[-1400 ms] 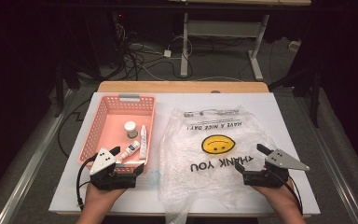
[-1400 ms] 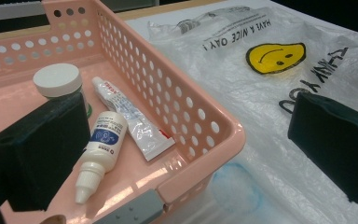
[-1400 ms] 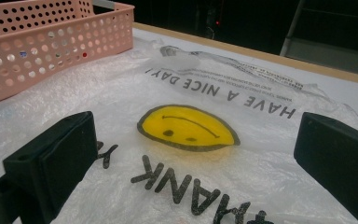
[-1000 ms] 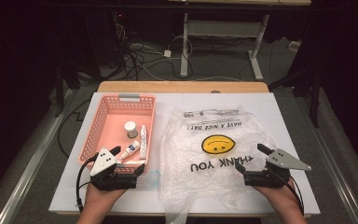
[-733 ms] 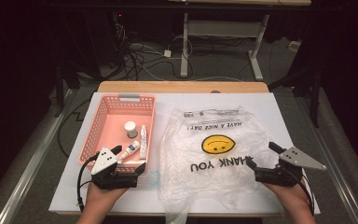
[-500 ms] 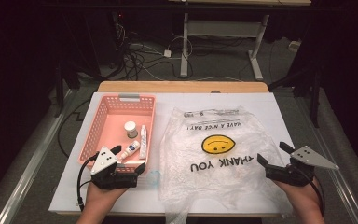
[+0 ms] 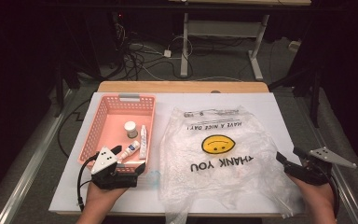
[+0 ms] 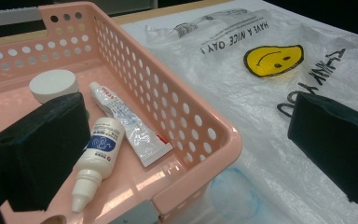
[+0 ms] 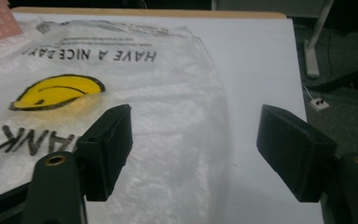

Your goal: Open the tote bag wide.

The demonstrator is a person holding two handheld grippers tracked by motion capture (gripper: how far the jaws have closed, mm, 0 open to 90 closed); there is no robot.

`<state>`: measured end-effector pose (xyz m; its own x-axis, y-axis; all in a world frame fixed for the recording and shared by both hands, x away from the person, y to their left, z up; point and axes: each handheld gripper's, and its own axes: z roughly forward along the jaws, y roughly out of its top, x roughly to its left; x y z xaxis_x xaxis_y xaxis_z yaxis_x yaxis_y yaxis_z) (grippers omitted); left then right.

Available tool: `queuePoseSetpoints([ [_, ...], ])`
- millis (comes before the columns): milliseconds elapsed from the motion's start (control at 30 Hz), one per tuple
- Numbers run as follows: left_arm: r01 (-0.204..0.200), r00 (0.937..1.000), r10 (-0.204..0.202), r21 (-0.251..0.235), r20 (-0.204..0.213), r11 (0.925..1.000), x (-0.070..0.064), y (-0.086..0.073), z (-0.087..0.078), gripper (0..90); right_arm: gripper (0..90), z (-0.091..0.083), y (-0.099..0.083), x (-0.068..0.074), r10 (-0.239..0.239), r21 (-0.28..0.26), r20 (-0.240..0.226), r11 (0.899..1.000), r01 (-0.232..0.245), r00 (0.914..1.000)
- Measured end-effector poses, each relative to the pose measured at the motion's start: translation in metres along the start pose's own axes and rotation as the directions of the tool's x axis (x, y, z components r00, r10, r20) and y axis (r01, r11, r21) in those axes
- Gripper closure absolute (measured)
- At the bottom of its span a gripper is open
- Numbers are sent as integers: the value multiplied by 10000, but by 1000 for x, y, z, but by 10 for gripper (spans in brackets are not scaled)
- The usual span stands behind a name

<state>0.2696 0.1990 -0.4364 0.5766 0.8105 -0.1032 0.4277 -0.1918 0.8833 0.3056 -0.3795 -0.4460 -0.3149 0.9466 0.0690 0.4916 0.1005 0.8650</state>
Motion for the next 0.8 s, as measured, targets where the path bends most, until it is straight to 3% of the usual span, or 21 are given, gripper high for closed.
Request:
queuePoseSetpoints([
  [100, -4, 10000, 4, 17, 6, 10000, 0, 0, 0, 0, 368, 5, -7, -8, 271, 374, 38, 9989, -273, 9996],
  [133, 0, 10000, 0, 23, 8, 10000, 0, 0, 0, 0, 402, 9, -11, -11, 556, 669, -71, 9962, -550, 9984],
  [367, 3, 10000, -3, 26, -13, 10000, 0, 0, 0, 0, 439, 24, -18, -13, 757, 1622, -162, 9841, -721, 9970],
  [500, 13, 10000, -13, 23, -3, 10000, 0, 0, 0, 0, 550, 28, -18, -14, 948, 2078, -261, 9743, -874, 9952],
  [600, -9, 10000, 9, 40, 13, 10000, 0, -1, 0, 0, 704, 30, -18, -12, 746, 2299, -279, 9710, -662, 9968],
  [633, -14, 10000, 14, 41, 11, 10000, -1, 0, 1, 0, 704, 30, -18, -12, 746, 2299, -279, 9710, -662, 9968],
  [667, -11, 10000, 11, 31, 21, 10000, -1, 0, 0, 0, 843, 30, -18, -9, 500, 2371, -316, 9706, -411, 9982],
  [700, -11, 10000, 11, 25, 28, 10000, -1, 0, 0, 0, 897, 29, -18, -8, 370, 2427, -333, 9697, -278, 9988],
  [800, 56, 10000, -56, -21, -16, 10000, 0, 0, -1, 0, 900, 28, -19, -3, 192, 2560, -498, 9667, -58, 9986],
])
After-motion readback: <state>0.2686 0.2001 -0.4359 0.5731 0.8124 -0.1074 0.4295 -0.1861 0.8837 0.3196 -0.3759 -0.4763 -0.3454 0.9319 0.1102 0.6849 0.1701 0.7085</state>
